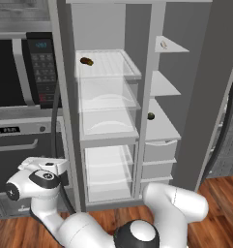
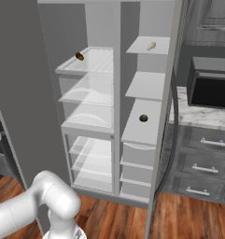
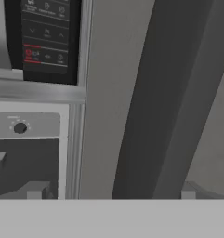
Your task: There's a fish in the fridge that needs to be moved to the freezer for freezing. Pick up the fish from the fridge, place it on any shelf in the freezer, and close the fridge and freezer doors when done.
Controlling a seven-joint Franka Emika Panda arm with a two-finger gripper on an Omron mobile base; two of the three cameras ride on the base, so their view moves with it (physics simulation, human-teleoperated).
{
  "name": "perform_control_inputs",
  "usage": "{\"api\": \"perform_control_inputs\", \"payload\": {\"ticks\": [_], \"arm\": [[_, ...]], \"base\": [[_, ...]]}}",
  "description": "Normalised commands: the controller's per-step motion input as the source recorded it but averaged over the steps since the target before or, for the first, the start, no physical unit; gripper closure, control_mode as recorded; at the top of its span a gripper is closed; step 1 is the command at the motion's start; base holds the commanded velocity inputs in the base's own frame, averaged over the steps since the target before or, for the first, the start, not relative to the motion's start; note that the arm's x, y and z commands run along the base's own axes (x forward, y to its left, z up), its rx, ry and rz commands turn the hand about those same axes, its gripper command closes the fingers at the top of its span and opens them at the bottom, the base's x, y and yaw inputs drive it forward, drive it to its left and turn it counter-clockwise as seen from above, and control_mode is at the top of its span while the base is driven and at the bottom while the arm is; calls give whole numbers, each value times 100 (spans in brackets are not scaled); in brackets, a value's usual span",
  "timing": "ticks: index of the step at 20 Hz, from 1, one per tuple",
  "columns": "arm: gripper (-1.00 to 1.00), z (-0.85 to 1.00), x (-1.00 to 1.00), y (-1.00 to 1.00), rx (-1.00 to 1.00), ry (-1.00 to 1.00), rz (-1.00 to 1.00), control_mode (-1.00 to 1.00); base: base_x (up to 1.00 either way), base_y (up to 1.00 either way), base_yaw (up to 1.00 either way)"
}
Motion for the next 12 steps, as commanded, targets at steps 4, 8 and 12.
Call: {"api": "perform_control_inputs", "payload": {"ticks": [4,8,12], "arm": [[-100,-15,17,-65,0,0,-4,-100],[-100,-14,13,-72,0,0,-2,-100],[-100,-6,11,-84,0,0,-2,-100]], "base": [[0,0,0],[0,0,0],[0,0,0]]}}
